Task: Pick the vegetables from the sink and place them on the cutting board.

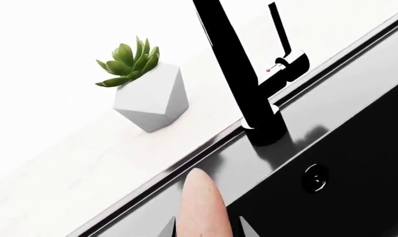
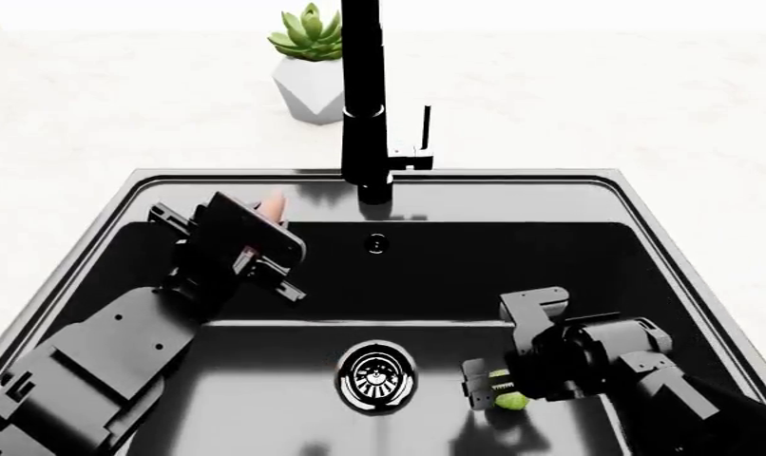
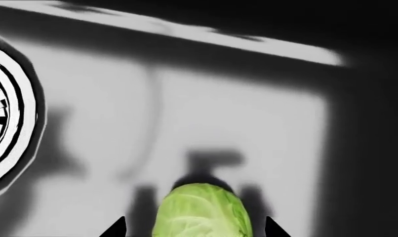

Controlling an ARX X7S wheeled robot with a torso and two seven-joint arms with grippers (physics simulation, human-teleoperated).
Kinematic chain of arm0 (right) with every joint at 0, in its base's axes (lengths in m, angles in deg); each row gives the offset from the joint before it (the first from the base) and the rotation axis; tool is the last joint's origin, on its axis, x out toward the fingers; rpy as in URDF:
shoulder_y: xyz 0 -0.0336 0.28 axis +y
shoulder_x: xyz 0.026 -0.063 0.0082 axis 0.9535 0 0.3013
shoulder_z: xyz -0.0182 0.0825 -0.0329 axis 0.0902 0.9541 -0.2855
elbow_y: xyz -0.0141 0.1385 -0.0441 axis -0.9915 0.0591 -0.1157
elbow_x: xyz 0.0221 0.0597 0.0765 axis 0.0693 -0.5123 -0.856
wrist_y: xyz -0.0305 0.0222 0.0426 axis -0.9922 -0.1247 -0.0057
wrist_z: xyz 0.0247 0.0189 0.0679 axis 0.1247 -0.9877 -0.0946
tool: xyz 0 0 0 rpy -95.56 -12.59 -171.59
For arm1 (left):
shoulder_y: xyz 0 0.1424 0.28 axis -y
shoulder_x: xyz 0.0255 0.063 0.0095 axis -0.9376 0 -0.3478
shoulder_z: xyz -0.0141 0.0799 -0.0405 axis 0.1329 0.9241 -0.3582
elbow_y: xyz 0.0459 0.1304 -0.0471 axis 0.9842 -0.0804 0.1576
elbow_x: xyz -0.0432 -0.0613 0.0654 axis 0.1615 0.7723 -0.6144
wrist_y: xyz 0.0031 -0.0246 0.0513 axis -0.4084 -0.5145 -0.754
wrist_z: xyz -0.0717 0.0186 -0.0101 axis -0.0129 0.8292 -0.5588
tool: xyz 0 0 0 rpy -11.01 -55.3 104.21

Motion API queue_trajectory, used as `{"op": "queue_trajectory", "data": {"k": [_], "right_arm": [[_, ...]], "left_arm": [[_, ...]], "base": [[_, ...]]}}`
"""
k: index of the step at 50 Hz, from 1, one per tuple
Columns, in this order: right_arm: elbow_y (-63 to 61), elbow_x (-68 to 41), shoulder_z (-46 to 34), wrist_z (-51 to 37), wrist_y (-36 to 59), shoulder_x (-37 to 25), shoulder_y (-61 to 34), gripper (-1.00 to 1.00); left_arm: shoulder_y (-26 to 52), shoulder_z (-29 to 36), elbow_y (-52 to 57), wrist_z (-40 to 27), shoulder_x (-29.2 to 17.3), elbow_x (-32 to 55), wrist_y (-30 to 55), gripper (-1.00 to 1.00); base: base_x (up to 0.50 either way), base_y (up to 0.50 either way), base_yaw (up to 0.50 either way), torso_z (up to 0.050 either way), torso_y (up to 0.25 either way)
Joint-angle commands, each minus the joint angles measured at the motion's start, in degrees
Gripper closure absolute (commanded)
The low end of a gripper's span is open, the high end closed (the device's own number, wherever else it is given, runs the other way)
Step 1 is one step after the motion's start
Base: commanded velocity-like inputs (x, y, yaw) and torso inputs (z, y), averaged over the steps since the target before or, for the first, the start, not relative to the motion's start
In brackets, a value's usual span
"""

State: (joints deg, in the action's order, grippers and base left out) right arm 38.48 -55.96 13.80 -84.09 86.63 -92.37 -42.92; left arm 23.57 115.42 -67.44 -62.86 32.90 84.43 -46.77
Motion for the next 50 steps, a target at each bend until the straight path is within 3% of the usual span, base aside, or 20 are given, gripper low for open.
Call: {"op": "queue_trajectory", "data": {"k": [1, 11, 12, 33, 36, 42, 50], "right_arm": [[6.01, 1.82, -1.33, 3.94, -2.04, 2.69, 0.62, -1.0], [14.88, 4.54, -3.62, 9.76, -3.92, 7.22, 0.64, -1.0], [16.08, 4.94, -3.99, 10.15, -3.87, 7.8, 0.58, 1.0], [13.7, 4.85, -3.79, 8.26, -1.48, 6.61, 0.51, 1.0], [5.2, 2.4, -1.56, 3.19, 0.03, 2.56, 0.47, 1.0], [-24.42, -8.03, 7.53, -12.9, 4.96, -10.31, -1.33, 1.0], [-40.27, -16.21, 13.77, -22.81, 7.7, -16.69, -3.85, 1.0]], "left_arm": [[0.02, -0.37, -0.06, -0.66, 0.06, 0.29, -0.27, 1.0], [-0.03, -0.6, -0.05, -0.89, -0.05, 0.38, -0.25, 1.0], [-0.04, -0.6, 0.04, -0.88, -0.08, 0.42, -0.22, 1.0], [-0.13, -1.79, 0.9, -0.72, -0.23, 2.29, 0.41, 1.0], [-0.1, -2.36, 0.82, -0.68, -0.13, 3.0, 0.53, 1.0], [0.1, -3.87, 0.89, -0.33, 0.2, 4.99, 0.64, 1.0], [-0.05, -5.16, 1.22, -0.31, 0.41, 6.29, 0.0, 1.0]], "base": [[0.0, 0.0, 0.0, 0.0, 0.0], [0.0, 0.0, 0.0, 0.0, 0.0], [0.0, 0.0, 0.0, 0.0, 0.0], [0.0, 0.0, 0.0, 0.0, 0.0], [0.0, 0.0, 0.0, 0.0, 0.0], [0.0, 0.0, 0.0, 0.0, 0.0], [0.0, 0.0, 0.0, 0.0, 0.0]]}}
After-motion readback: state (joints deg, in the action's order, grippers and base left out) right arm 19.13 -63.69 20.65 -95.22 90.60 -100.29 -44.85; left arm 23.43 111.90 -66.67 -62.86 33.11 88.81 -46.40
